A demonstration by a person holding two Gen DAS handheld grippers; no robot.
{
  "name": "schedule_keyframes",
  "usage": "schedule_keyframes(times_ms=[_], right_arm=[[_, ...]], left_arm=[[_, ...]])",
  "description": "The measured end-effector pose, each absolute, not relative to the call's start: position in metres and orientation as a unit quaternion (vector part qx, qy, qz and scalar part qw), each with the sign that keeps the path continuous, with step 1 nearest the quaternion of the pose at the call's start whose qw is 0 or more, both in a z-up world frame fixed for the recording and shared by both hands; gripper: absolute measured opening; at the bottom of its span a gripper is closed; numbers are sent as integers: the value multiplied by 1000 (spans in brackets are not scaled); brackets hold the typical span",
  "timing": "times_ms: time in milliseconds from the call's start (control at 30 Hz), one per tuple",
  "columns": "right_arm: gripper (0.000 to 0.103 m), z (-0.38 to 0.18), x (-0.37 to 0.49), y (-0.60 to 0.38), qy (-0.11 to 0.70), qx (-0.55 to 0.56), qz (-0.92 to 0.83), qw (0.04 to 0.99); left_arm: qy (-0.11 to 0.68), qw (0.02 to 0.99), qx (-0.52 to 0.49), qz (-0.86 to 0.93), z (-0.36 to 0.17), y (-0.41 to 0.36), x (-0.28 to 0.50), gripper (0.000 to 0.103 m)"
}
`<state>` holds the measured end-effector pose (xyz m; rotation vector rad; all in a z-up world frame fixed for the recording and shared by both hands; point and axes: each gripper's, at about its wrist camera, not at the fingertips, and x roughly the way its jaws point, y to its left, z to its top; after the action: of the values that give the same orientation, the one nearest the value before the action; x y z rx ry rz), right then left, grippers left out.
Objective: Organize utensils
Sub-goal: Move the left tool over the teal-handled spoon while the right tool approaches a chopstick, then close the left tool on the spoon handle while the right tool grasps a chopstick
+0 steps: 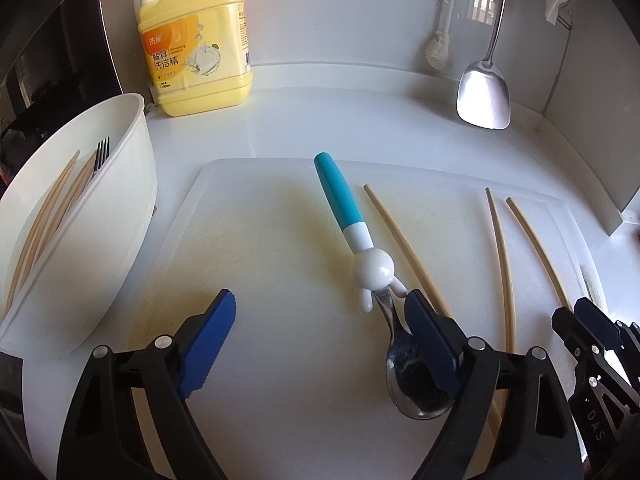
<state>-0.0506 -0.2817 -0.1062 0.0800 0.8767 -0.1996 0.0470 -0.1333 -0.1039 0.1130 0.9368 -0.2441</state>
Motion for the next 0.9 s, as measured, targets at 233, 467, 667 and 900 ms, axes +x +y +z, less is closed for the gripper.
schedule_keyframes(times_ms=[233,467,667,900], right_arm=[[32,-107,-49,-280,423,33,-89,901],[24,-106,-47,-279,423,30,-78,902],[7,-105,-48,-277,422,35,-67,904],[7,-104,-52,-276,420,57,-50,904]], left_arm=[[439,887,59,-127,-99,-144,43,53],[436,886,62,-144,-97,-151,43,22],[439,882,37,-168,-93,-139,42,13],[441,877,32,-186,-90,-130,33,5]])
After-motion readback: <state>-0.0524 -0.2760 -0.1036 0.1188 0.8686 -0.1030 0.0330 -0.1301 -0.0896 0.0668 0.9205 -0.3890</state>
